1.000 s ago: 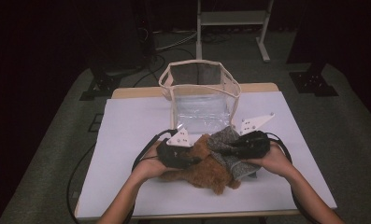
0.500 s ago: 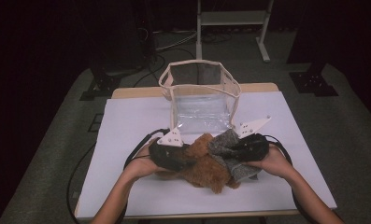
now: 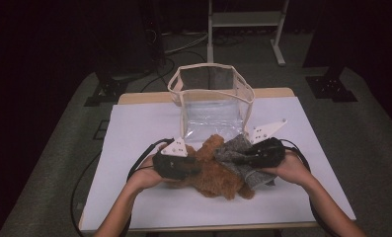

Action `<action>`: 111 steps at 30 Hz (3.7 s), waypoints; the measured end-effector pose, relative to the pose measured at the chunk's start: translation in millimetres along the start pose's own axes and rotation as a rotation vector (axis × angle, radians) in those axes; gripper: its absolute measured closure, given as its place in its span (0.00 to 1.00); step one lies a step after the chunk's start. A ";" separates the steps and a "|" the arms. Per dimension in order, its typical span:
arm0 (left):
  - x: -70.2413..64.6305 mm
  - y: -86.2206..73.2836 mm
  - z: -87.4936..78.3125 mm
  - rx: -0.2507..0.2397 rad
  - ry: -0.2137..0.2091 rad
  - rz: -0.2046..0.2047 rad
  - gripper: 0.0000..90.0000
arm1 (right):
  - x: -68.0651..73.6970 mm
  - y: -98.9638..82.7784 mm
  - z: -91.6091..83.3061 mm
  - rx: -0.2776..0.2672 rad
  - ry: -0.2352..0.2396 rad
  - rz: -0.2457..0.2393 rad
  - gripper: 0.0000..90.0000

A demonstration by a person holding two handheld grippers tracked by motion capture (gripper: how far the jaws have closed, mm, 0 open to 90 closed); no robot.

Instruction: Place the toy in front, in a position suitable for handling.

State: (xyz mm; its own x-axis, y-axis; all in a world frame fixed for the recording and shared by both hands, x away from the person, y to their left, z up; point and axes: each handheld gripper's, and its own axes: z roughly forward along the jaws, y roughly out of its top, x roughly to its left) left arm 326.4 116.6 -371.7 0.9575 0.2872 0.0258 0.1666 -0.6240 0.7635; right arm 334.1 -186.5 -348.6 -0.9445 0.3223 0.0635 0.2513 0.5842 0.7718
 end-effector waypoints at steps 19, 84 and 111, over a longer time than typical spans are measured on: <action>7.8 -4.9 -26.0 -0.075 -0.001 0.015 0.44 | -0.7 3.9 34.0 0.038 0.069 0.006 0.88; -11.1 -20.1 5.7 -0.060 -0.026 0.003 0.39 | -4.4 15.8 -0.6 0.121 -0.013 -0.060 0.88; -11.0 -25.0 4.0 -0.045 -0.035 0.022 0.38 | -16.8 -28.5 -38.3 0.057 -0.038 0.059 0.87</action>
State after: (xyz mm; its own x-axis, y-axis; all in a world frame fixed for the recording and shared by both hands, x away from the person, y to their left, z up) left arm 312.6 126.2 -393.6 0.9686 0.2478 0.0205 0.1358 -0.5962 0.7913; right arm 334.7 -237.1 -347.4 -0.9192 0.3849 0.0832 0.3192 0.6045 0.7298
